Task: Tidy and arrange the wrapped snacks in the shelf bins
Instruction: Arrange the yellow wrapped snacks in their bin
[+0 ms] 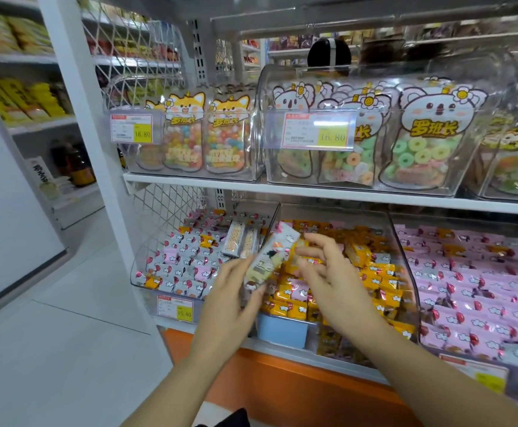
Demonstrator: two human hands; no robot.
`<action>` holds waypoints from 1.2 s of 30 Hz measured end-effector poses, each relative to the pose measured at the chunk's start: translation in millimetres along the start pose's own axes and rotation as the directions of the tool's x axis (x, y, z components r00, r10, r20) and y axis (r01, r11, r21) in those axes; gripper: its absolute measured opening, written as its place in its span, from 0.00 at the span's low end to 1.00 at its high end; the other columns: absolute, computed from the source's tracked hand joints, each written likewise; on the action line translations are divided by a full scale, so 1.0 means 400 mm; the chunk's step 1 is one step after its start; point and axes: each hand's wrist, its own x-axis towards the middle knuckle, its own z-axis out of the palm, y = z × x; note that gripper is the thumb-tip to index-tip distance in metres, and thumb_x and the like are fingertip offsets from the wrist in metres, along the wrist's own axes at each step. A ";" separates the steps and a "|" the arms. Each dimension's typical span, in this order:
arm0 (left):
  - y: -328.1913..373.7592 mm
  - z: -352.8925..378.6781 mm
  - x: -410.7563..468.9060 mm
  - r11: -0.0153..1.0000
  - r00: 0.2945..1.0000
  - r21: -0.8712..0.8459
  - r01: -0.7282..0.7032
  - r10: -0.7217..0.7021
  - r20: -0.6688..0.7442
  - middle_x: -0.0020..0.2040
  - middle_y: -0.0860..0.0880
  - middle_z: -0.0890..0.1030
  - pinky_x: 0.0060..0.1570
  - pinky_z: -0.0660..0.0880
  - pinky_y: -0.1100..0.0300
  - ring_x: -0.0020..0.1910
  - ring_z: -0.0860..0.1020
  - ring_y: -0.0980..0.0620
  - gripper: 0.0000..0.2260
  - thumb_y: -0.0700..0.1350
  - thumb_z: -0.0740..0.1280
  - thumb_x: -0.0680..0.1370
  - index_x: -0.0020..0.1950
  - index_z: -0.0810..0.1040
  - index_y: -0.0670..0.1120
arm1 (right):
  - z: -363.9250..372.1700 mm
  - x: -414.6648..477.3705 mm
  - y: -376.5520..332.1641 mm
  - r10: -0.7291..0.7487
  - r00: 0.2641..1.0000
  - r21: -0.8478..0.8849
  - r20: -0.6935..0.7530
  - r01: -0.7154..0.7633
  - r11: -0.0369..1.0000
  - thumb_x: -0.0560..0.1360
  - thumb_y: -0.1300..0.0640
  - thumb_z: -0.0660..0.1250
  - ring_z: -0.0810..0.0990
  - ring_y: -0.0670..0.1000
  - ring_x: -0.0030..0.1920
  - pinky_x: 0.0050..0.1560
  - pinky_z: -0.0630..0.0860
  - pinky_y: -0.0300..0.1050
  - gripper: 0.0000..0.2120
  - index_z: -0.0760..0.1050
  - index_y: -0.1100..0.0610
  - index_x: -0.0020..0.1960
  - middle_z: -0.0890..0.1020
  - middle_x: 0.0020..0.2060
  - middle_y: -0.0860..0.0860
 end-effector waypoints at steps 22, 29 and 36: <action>-0.142 -0.059 0.130 0.842 0.885 0.281 0.460 -0.459 -0.074 0.34 0.57 0.76 0.61 0.70 0.45 0.47 0.77 0.47 0.22 0.53 0.61 0.79 0.73 0.66 0.51 | 0.100 0.066 0.075 -0.009 0.887 -0.596 0.462 0.317 0.738 0.81 0.50 0.53 0.57 0.43 0.73 0.73 0.36 0.53 0.19 0.62 0.45 0.72 0.64 0.72 0.40; -0.106 -0.057 0.091 0.971 0.953 0.088 0.222 -0.197 -0.231 0.56 0.51 0.79 0.58 0.72 0.48 0.55 0.76 0.51 0.14 0.45 0.61 0.77 0.60 0.79 0.47 | 0.023 0.073 0.070 -0.077 0.924 -0.546 0.375 0.287 0.787 0.80 0.51 0.58 0.64 0.42 0.68 0.75 0.49 0.52 0.16 0.70 0.43 0.67 0.71 0.66 0.40; -0.058 0.004 0.060 0.922 0.980 0.334 -0.194 0.194 0.034 0.46 0.56 0.80 0.58 0.68 0.52 0.48 0.75 0.54 0.08 0.43 0.65 0.74 0.49 0.81 0.50 | -0.128 0.038 0.100 -0.041 0.957 -0.638 0.287 0.223 0.737 0.78 0.51 0.62 0.71 0.45 0.63 0.71 0.60 0.49 0.13 0.76 0.45 0.62 0.78 0.59 0.41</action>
